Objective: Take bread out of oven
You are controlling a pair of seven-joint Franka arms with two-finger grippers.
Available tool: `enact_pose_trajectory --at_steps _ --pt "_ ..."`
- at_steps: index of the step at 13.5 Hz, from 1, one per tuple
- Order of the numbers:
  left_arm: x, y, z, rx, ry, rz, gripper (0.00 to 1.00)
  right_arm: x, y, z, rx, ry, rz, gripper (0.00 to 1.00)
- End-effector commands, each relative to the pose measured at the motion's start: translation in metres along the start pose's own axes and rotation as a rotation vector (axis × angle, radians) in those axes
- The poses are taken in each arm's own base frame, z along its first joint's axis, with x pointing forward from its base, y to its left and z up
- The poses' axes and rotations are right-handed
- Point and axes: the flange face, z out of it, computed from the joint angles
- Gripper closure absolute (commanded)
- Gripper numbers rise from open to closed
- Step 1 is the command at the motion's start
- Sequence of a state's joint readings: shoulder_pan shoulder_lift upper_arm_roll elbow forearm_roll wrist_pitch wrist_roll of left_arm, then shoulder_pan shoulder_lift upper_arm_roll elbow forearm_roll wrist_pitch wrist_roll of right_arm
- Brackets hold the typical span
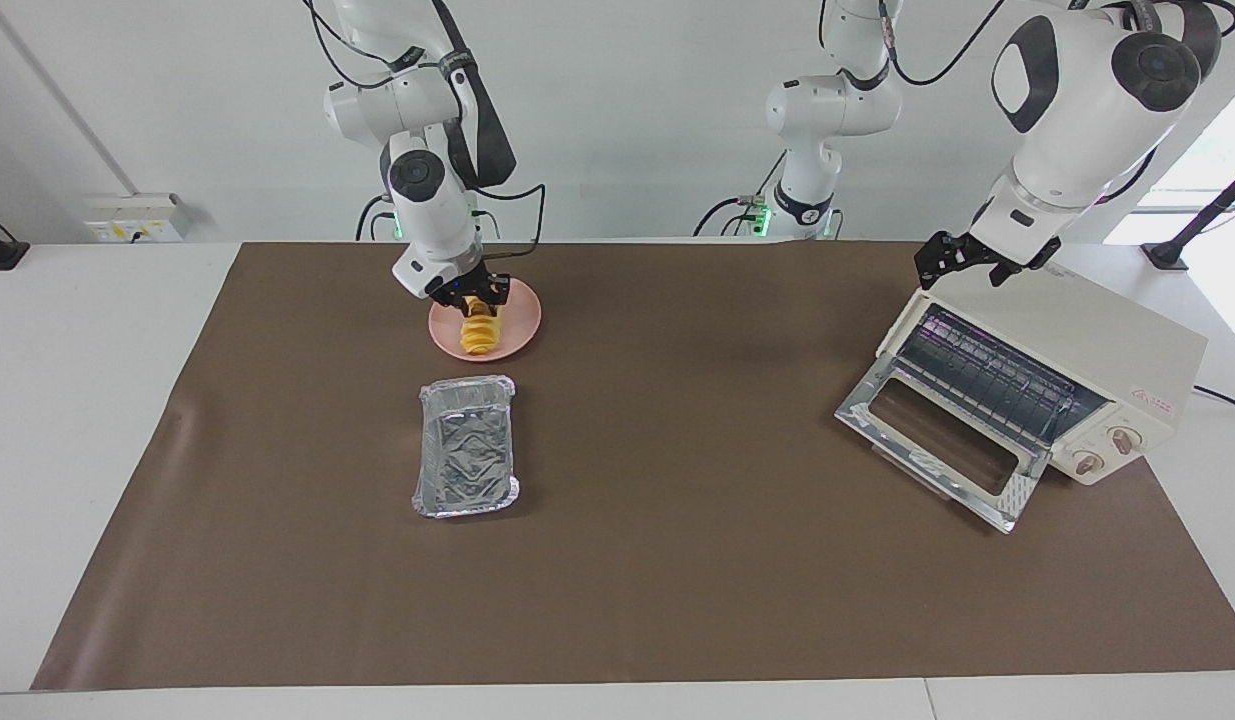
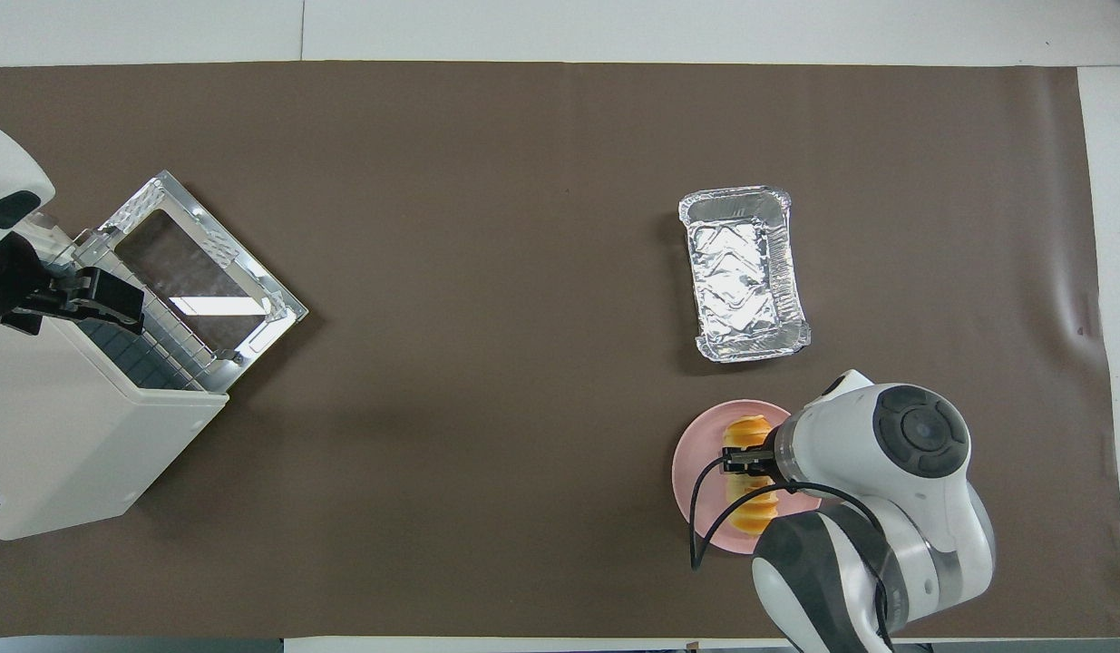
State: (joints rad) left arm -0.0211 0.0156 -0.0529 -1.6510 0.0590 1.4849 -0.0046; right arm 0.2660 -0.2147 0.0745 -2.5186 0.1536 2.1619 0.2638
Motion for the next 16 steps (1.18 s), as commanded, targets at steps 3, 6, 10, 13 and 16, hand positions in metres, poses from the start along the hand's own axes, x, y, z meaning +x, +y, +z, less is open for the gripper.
enact_pose_trajectory --at_steps 3,6,10,13,16 --pt "-0.002 -0.001 -0.002 -0.015 -0.004 0.002 0.0 0.038 0.021 -0.129 0.03 0.03 0.058 0.0" --pt "-0.002 -0.001 -0.002 -0.015 -0.004 0.002 0.0 0.045 0.054 -0.21 0.043 0.091 0.025 0.0" --pt "-0.002 -0.001 -0.002 -0.015 -0.004 0.002 0.0 0.042 0.083 -0.269 -0.054 0.136 -0.027 0.0" --pt "-0.002 -0.001 -0.002 -0.015 -0.004 0.002 0.0 0.04 0.092 -0.314 -0.126 0.189 -0.028 0.0" --pt "-0.002 -0.001 -0.002 -0.015 -0.004 0.002 0.0 0.052 0.125 -0.324 -0.105 0.153 0.001 0.0"
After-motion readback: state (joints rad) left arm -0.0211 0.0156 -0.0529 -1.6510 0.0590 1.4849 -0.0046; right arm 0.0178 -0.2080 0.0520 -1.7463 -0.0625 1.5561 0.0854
